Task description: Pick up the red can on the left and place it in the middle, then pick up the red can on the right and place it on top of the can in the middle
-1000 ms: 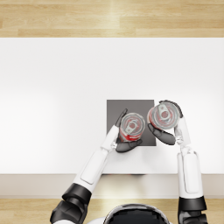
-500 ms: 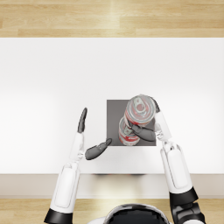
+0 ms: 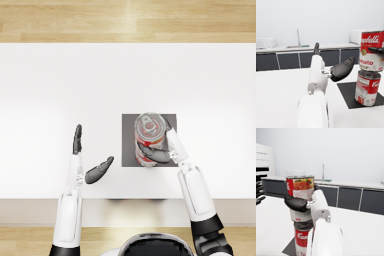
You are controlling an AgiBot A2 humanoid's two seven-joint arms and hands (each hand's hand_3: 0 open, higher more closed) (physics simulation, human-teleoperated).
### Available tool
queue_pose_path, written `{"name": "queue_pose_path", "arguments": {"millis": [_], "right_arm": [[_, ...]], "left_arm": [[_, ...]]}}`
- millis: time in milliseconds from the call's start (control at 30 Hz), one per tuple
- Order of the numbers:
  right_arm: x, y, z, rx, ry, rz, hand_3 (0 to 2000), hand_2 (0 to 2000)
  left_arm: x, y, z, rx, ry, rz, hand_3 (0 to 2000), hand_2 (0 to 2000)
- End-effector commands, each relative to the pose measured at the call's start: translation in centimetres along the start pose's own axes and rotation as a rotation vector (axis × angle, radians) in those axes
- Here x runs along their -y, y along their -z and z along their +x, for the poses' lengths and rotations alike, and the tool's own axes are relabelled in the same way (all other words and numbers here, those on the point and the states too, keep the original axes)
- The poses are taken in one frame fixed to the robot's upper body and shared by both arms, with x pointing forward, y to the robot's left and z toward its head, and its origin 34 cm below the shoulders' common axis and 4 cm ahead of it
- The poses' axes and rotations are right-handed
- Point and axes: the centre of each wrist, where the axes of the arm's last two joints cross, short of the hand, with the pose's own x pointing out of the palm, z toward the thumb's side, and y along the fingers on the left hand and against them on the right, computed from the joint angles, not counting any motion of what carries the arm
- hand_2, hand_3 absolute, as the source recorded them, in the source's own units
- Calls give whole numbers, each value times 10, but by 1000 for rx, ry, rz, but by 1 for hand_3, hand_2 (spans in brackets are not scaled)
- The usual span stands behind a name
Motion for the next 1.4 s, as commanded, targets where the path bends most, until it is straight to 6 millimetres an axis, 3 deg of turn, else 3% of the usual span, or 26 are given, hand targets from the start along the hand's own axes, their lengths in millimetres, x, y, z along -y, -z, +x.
{"name": "queue_pose_path", "arguments": {"millis": [33, 467, 500, 533, 600, 633, 800, 967, 1333, 1367, 1400], "right_arm": [[1, 1, -1, 3, 1, 3, 1520, 2000], [2, 12, -1, 28, 0, 37, 1520, 2000], [1, 15, 1, 29, -5, 42, 1193, 639], [-1, 17, 0, 37, 24, 44, 867, 0], [-2, 18, 0, 52, 75, 42, 213, 0], [-2, 18, -1, 59, 94, 39, 0, 0], [-5, 9, -1, 70, 124, 1, 0, 0], [-8, -19, -3, 74, 144, -104, 0, 0], [-23, -54, -4, 80, 176, -253, 0, 0], [-25, -58, -6, -19, 135, -249, 0, 0], [-27, -62, -7, 55, 176, -281, 0, 0]], "left_arm": [[-2, -3, 0, 2, -3, 16, 0, 0], [-1, -3, -1, 15, -22, 15, 0, 0], [-1, -3, -1, 16, -23, 15, 0, 0], [-1, -4, -2, 17, -28, 19, 0, 0], [-1, -4, -2, 19, -30, 20, 0, 0], [-1, -4, -2, 20, -32, 20, 0, 0], [-2, -4, -1, 26, -33, 21, 0, 0], [-6, -11, 1, 32, -32, 53, 0, 0], [-11, -23, 7, 48, -18, 103, 0, 0], [-12, -25, 8, 50, -16, 111, 0, 0], [-12, -27, 9, 52, -13, 119, 0, 0]]}}
